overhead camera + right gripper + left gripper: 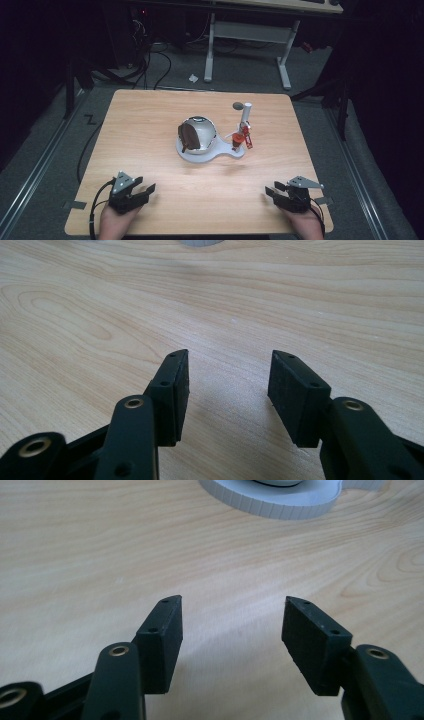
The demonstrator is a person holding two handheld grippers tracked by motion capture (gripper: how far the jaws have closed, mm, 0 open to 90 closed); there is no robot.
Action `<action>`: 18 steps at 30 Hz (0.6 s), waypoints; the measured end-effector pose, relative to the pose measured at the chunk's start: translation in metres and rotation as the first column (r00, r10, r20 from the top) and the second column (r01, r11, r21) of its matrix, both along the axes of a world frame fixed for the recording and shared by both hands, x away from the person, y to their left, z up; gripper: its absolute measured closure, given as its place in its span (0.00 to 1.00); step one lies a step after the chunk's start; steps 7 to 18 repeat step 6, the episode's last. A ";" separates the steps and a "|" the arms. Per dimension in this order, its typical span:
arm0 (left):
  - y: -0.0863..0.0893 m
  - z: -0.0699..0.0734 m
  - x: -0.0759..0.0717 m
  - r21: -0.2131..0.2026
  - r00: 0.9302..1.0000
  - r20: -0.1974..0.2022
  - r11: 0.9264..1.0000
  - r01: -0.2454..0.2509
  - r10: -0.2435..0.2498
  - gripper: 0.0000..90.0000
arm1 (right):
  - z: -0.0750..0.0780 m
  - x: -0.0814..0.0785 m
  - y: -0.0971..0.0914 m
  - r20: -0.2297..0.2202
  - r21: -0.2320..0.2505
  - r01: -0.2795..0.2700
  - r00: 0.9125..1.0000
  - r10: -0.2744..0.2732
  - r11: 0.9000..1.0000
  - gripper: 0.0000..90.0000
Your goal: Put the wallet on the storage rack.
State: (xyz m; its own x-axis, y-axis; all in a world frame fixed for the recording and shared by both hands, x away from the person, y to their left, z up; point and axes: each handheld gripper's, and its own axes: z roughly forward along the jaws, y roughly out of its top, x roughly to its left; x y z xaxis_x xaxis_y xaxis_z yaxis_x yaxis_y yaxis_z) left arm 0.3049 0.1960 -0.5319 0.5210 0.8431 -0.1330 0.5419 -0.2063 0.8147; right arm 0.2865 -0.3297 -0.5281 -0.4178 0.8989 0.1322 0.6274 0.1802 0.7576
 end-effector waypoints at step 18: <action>0.003 0.002 -0.004 -0.002 1.000 0.012 1.000 -0.011 0.011 0.46 | -0.001 0.002 0.001 -0.001 -0.002 0.000 1.000 0.000 1.000 0.57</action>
